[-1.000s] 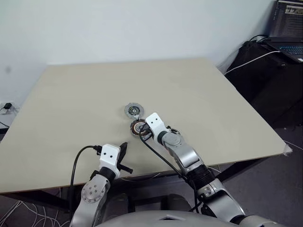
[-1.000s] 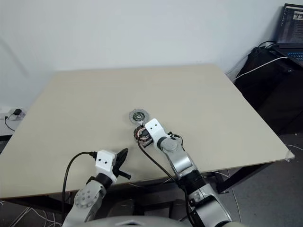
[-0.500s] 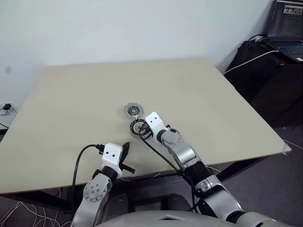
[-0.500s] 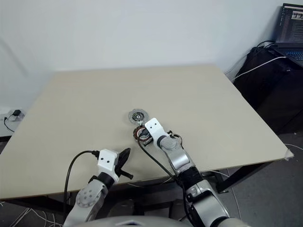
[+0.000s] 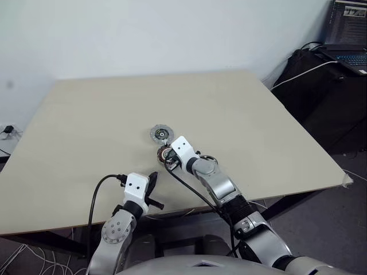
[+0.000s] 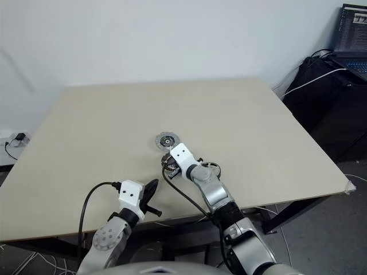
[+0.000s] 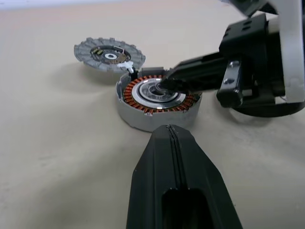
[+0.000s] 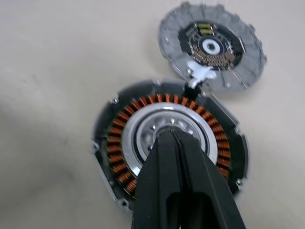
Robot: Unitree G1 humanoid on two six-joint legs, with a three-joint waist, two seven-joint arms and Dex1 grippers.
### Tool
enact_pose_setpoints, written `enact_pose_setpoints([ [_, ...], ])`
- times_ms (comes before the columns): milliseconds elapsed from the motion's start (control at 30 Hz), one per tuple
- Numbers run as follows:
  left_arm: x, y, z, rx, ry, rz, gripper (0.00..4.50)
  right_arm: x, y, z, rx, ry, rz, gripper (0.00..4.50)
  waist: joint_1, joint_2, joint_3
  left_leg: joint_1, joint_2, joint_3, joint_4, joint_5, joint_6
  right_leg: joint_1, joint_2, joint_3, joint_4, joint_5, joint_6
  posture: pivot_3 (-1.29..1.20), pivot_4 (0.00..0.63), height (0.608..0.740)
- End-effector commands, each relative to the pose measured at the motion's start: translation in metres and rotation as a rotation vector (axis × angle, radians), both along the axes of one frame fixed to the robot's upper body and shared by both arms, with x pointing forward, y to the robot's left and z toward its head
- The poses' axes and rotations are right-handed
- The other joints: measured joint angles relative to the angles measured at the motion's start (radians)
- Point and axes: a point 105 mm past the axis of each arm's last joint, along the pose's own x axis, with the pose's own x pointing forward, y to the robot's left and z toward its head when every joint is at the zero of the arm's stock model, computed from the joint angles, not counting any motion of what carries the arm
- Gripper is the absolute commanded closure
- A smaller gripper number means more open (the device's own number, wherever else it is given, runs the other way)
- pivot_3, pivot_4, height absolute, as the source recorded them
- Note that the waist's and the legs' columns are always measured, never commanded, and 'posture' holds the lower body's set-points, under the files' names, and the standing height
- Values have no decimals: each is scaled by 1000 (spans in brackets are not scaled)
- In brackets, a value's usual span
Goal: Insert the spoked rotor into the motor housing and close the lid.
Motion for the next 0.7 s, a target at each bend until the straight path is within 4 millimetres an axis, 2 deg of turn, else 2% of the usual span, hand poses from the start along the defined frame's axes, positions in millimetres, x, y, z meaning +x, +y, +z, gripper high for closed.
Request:
enact_pose_setpoints([
  [33,3,-2,17,-19,-64,-9,4500,11,-2,18,25,-79,-48,4482,0,0,0,0,0,0,0,0,0,0,0,0,0,0,0,0,0,740],
  [300,2,0,12,-20,-53,-7,4500,16,-9,17,-17,-93,-90,4482,0,0,0,0,0,0,-1,0,0,0,-1,0,0,0,0,0,0,740],
  [700,4,1,5,-18,-55,-1,4500,13,-9,5,-67,-61,-68,4482,0,0,0,0,0,0,-1,0,0,-1,0,0,0,0,0,0,0,740],
])
